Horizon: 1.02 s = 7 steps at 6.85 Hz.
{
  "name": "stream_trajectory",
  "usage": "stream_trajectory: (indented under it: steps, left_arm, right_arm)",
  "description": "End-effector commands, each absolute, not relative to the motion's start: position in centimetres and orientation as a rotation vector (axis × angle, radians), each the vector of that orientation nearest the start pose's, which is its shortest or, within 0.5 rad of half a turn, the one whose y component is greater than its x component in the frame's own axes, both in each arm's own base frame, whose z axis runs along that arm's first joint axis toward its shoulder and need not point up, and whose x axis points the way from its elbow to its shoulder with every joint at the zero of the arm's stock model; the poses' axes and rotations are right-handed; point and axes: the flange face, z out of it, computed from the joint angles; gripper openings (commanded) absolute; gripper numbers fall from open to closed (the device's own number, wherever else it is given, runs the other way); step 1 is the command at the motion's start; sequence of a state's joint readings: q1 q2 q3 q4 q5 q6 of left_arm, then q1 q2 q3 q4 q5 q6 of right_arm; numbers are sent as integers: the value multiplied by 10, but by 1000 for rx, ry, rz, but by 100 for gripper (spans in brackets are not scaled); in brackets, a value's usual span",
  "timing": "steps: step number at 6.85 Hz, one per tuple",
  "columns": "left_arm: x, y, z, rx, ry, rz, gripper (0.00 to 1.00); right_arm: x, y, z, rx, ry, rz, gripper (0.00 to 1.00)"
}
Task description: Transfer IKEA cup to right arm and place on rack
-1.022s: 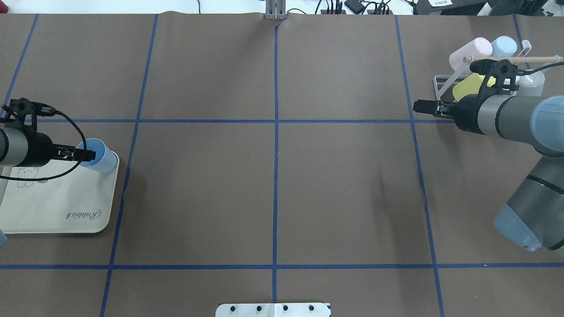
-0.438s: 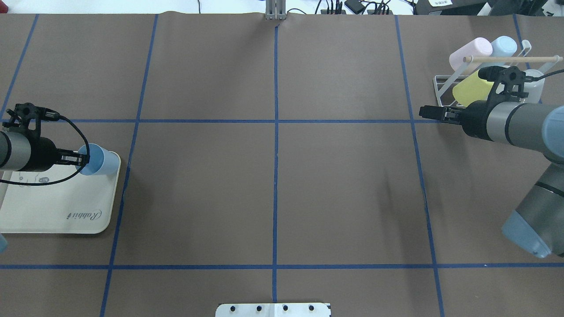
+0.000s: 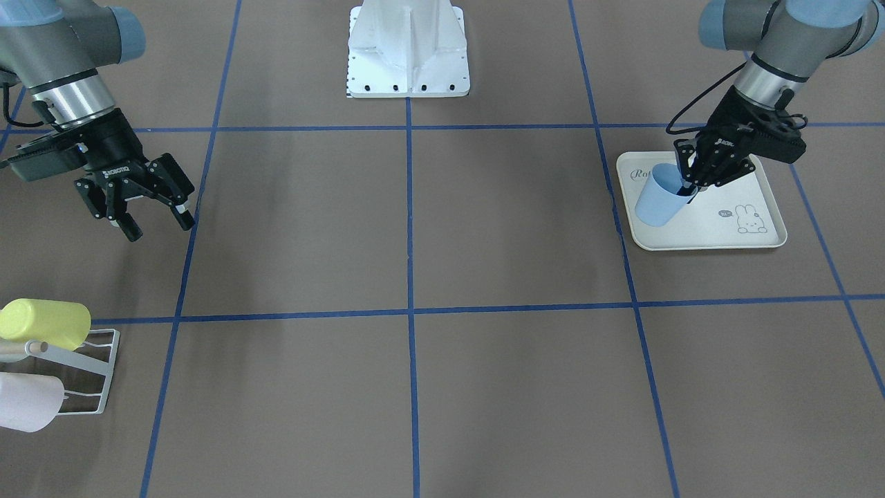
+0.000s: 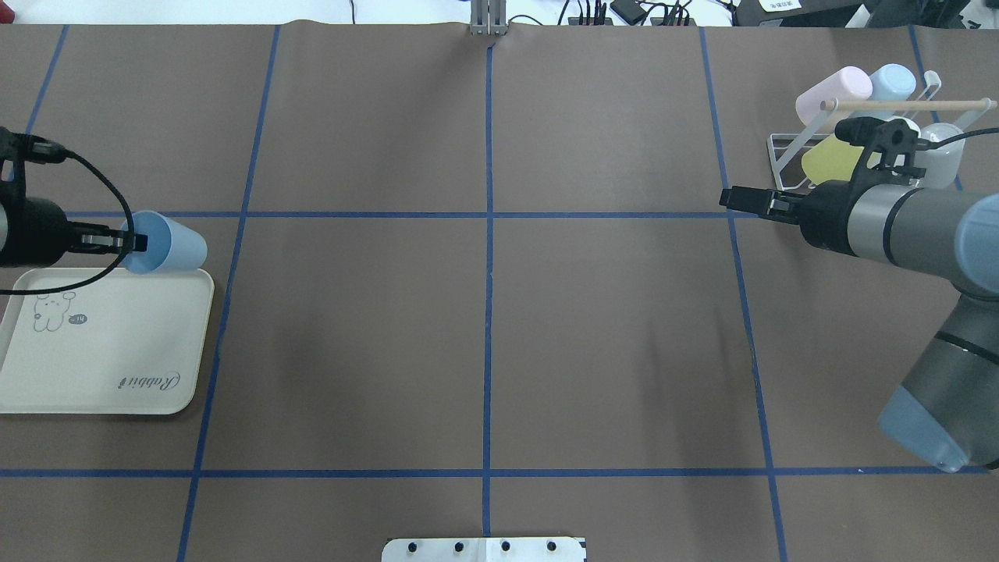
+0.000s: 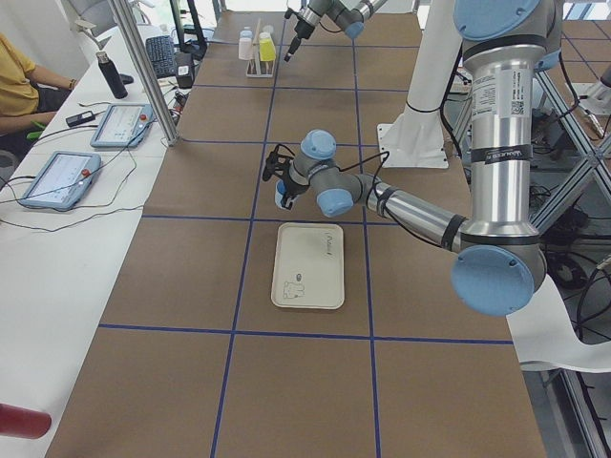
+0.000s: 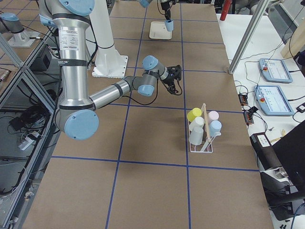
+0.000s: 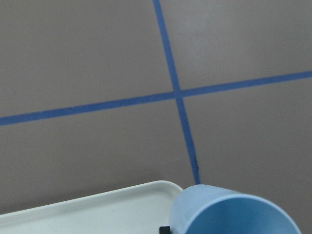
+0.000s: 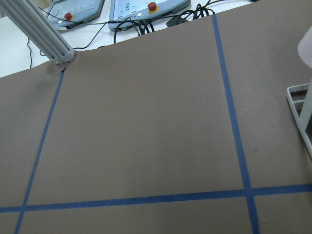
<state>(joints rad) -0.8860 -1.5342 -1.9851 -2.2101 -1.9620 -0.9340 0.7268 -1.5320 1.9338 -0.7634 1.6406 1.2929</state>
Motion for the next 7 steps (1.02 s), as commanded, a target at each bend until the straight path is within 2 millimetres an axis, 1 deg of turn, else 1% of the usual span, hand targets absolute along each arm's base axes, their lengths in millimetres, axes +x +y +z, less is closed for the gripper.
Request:
stream_trajectory:
  steps: [1,2,3,4,5,6,7]
  left_arm:
    - [273,-454,327,383,1092,-202,0]
    - [311,-443,285,414,1155,-169,0]
    - [343,-437,236,362,1258,-229,0]
    - [370,-426,197,272,1358,-294,0]
    - [377,-419,173,222,1465,-339,0]
    - [378,-422,180,162,1654,-413,0]
    - [382,-433,198,145,1824,-512,0]
  right_arm:
    - [-356,-402,327,562,-1203,409,100]
    - [-377,-381,294,559,-1281,418,100]
    - [-387,-368,260,511,-1377,449,100]
    - [-397,-359,225,435,-1488,502,100]
    - [-400,-349,192,339,-1624,580,100]
    - [-387,-343,177,229,-1792,667,100]
    - [-375,-337,174,164,-1928,694,100]
